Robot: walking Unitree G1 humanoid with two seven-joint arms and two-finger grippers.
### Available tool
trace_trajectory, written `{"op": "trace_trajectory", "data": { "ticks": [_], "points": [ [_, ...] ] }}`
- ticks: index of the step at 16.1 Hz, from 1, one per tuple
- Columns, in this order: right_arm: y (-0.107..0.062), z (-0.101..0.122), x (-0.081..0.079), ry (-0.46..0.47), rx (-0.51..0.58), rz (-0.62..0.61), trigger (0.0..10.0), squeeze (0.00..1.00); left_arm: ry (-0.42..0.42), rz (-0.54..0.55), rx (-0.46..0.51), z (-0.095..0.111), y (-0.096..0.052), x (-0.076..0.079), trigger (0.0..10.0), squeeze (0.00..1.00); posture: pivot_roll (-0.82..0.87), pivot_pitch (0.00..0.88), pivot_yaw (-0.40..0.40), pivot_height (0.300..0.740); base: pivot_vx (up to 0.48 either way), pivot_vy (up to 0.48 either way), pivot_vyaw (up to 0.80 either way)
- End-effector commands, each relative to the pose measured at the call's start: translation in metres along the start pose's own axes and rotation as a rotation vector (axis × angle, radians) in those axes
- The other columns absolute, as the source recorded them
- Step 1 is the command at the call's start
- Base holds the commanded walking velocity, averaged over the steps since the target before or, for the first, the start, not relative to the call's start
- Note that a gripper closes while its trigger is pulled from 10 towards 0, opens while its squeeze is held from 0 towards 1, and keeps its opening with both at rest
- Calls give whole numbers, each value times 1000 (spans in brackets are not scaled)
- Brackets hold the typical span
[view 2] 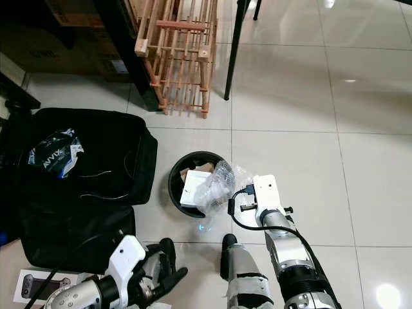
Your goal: Picking trash to rubbish bin
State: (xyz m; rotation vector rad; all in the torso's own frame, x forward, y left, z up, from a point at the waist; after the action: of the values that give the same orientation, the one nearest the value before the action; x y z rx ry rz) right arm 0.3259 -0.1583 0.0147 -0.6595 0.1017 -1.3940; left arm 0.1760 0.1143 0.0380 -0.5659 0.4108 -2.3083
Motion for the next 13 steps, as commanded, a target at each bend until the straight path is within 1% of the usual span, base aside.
{"op": "trace_trajectory", "data": {
  "ticks": [1, 5, 6, 8, 9, 10, 11, 13],
  "points": [
    [-2, -17, -3, 2, -44, 14, 10000, 0, -34, -19, -42, -15, -2, 6, 10000, 0, 121, 461, -28, 740, 0, 0, 0],
    [-2, -19, -3, -1, -46, 20, 10000, 0, -43, -17, -48, -15, -2, 7, 10000, 0, 117, 467, -28, 740, 0, 0, 0],
    [-1, -19, -5, 0, -48, 25, 10000, 0, -42, -19, -50, -16, -2, 7, 10000, 0, 121, 473, -26, 740, 0, 0, 0],
    [3, -15, -16, -3, -40, 64, 10000, 0, -38, -21, -55, -17, -1, 7, 10000, 0, 130, 479, -23, 740, 0, 0, 0],
    [8, -10, -30, -9, -36, 127, 10000, 0, -37, -23, -54, -15, -4, 9, 10000, 0, 150, 498, -21, 740, 0, 0, 0],
    [8, -9, -32, -10, -36, 137, 10000, 0, -37, -23, -54, -15, -4, 10, 10000, 0, 155, 504, -21, 740, 0, 0, 0],
    [11, -5, -40, -33, -30, 172, 10000, 0, -36, -21, -55, -14, -7, 13, 10000, 0, 170, 521, -21, 740, 0, 0, 0],
    [15, 2, -47, -47, -24, 211, 10000, 0, -42, -18, -57, -13, -11, 17, 10000, 0, 183, 537, -22, 740, 0, 0, 0]
  ]
}}
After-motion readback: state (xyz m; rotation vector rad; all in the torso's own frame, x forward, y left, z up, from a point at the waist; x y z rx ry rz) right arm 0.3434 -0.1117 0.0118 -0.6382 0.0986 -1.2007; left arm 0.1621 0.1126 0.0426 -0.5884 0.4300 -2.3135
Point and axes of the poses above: a point about 5 cm out from each wrist's last joint towards the gripper, its own y axis pointing out of the wrist towards the gripper, its own z axis along the axis of the wrist's last joint, x = y × z, the point moved 3 cm from there along y, pointing out of the wrist towards the gripper, and after that the axes turned 10 degrees about -y, right-handed, at the moved point
